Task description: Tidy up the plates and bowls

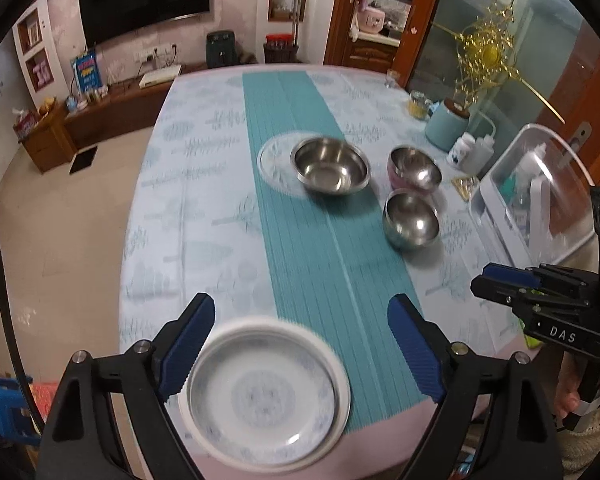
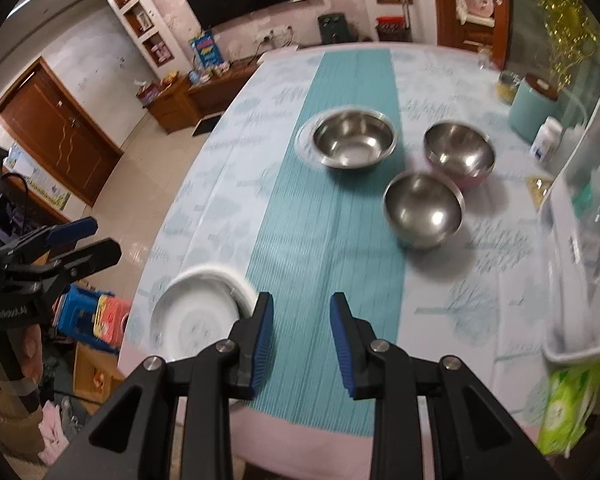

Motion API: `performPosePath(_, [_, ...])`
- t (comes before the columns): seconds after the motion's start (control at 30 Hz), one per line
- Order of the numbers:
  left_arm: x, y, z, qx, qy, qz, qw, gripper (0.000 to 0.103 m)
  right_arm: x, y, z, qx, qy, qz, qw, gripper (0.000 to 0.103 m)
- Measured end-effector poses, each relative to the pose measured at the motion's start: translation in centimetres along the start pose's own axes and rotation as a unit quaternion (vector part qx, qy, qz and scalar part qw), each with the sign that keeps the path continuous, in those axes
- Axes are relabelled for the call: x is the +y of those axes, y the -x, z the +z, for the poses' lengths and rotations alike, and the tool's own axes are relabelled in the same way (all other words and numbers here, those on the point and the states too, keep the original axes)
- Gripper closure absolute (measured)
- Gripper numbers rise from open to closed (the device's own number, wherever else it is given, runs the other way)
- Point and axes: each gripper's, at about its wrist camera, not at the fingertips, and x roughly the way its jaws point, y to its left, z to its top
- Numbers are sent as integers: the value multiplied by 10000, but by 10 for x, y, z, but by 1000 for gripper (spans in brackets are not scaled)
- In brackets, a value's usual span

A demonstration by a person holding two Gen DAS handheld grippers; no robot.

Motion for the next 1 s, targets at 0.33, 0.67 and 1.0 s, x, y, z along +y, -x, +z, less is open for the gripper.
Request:
performPosePath(0.33, [-5, -39, 90, -302, -89, 12, 9995, 15, -37, -17, 89, -335, -255, -458, 9981, 63])
performPosePath(0.67, [19, -143, 164, -25, 356, 143, 9993, 14, -88, -69, 159, -282, -1038, -461, 9931, 59])
performPosePath(1.0, [39, -274, 188, 770, 714, 230, 9942, 14, -140, -156, 180, 297, -2062, -49, 9780, 59])
